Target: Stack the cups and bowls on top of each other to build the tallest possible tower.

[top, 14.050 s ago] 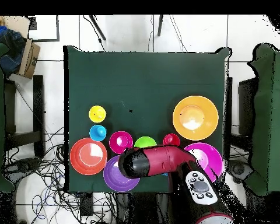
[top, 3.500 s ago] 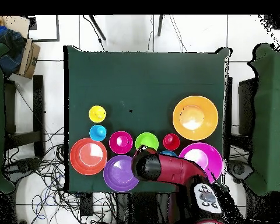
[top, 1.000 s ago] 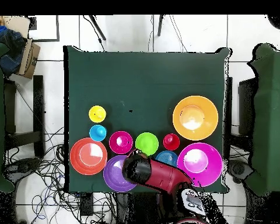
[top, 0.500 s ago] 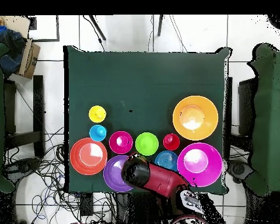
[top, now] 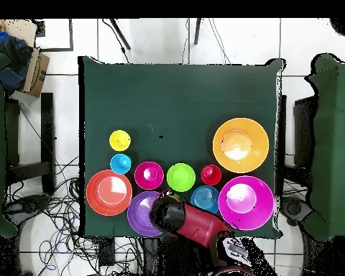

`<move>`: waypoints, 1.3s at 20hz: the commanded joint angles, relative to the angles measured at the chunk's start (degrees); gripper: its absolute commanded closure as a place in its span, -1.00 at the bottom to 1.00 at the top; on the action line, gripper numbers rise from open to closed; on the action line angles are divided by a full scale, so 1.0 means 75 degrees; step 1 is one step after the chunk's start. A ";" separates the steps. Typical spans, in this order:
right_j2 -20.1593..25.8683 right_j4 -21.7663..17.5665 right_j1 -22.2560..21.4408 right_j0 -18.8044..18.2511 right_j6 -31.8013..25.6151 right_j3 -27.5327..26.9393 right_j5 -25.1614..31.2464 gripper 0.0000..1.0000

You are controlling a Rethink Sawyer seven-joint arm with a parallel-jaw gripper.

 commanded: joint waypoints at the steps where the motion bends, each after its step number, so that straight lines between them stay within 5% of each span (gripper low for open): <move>1: 0.0688 0.0443 0.0349 -0.0164 0.1314 -0.0137 -0.0159 -1.00; 14: 0.0533 0.0342 0.0449 0.0064 0.0869 -0.0950 0.0233 -1.00; 26: 0.0864 0.0035 0.1073 -0.0436 0.0628 -0.1312 -0.0234 -1.00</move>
